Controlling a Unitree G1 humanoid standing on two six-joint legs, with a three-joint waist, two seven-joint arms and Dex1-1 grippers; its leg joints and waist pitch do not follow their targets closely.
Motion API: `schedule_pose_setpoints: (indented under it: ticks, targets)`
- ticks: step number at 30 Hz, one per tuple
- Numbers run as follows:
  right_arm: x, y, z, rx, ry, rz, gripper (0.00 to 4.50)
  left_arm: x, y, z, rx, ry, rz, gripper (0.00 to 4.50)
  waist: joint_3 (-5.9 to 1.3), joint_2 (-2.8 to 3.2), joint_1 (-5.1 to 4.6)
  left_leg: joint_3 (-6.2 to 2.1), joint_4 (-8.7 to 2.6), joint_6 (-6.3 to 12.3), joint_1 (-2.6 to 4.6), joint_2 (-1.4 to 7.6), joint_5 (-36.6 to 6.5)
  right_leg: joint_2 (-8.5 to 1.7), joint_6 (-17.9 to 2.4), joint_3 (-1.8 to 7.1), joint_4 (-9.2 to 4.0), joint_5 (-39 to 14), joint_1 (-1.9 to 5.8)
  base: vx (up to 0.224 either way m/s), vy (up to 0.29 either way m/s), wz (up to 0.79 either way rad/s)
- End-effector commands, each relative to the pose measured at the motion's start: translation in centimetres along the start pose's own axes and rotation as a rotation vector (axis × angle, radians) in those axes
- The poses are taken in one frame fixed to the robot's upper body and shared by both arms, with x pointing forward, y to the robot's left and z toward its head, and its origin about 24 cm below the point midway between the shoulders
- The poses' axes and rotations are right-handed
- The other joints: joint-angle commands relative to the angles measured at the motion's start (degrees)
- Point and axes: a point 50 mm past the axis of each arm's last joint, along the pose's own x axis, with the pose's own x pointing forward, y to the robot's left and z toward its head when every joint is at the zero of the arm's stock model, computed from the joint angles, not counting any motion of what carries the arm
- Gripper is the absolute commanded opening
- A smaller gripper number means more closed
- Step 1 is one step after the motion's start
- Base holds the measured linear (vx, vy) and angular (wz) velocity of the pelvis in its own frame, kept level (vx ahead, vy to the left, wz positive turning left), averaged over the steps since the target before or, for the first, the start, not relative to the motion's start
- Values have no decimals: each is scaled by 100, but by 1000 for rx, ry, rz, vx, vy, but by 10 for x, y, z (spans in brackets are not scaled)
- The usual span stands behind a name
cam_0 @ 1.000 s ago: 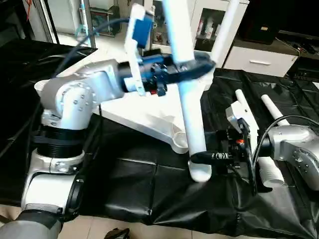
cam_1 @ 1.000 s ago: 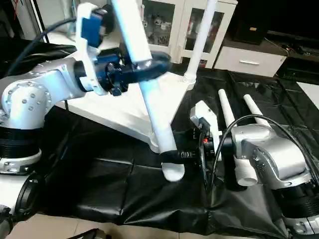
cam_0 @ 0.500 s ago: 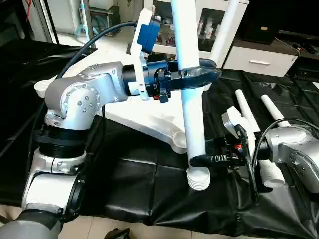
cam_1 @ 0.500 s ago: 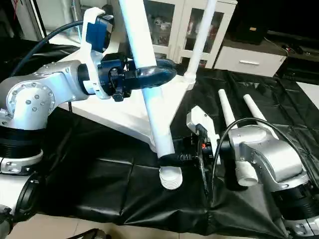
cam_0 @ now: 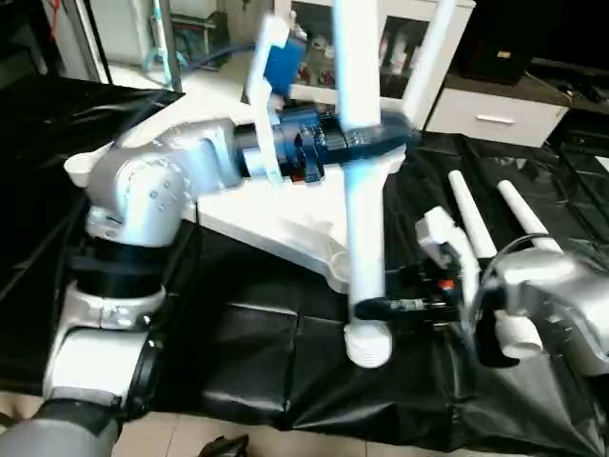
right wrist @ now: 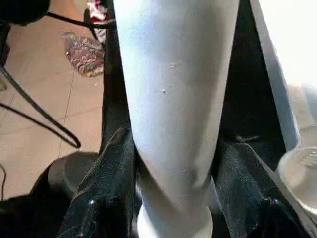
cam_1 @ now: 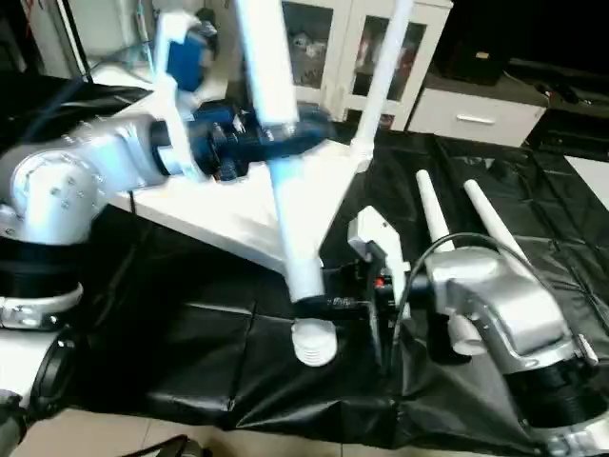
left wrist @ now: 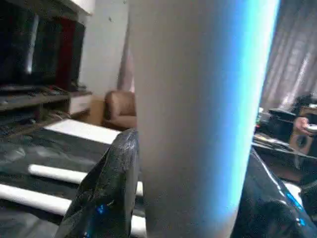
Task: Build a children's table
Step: Pick table leg
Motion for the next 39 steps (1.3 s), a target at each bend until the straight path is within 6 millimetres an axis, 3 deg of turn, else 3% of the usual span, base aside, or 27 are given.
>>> schedule_pose_setpoints:
  ticks: [1,4,7,14,17,21,28,30,39]
  targets:
    - [-7,-4,10,-35,-39,-44,182,1,-1,4,21,-9,6,275,-435,26,4,-56,-451,-212,70,202,-1022,-314,-1080,221,-350,-1388,313,0,0,0]
    - [-8,-6,13,-42,-60,-72,182,-1,1,3,24,-20,37,312,-435,46,4,-56,-454,-240,76,204,-1087,-311,-1076,220,-356,-1395,308,0,0,0]
    - [-11,-10,19,-64,-78,-109,182,-2,-2,-7,21,10,37,318,-438,22,4,-62,-462,-252,74,212,-1053,-318,-1063,218,-340,-1361,318,0,0,0]
    - [-11,-11,23,-80,-83,-120,182,3,-10,-24,-1,56,10,321,-436,47,10,-49,-458,-245,79,210,-1041,-322,-1058,226,-346,-1402,308,0,0,0]
    - [-9,-11,23,-78,-82,-120,182,7,-10,-33,-8,78,13,321,-426,30,0,-51,-468,-248,71,209,-1087,-311,-996,224,-366,-1497,307,0,0,0]
    - [-9,-11,22,-77,-81,-124,182,7,-5,-37,-13,91,53,285,-428,21,-1,-57,-467,-239,67,205,-1095,-312,-917,225,-379,-1590,308,0,0,0]
    - [-8,-12,24,-83,-83,-124,182,6,-2,-39,-18,98,80,237,-434,23,-3,-55,-464,-231,70,207,-1042,-309,-996,222,-355,-1412,307,0,0,0]
    - [-8,-13,24,-84,-83,-126,182,5,-1,-38,-13,97,93,199,-428,25,-4,-50,-465,-227,72,203,-1080,-308,-985,223,-370,-1485,304,0,0,0]
    - [-6,-14,26,-94,-88,-124,181,6,2,-27,-27,17,111,173,-433,-6,0,-49,-456,-202,59,196,-1008,-313,-971,224,-364,-1493,310,0,0,0]
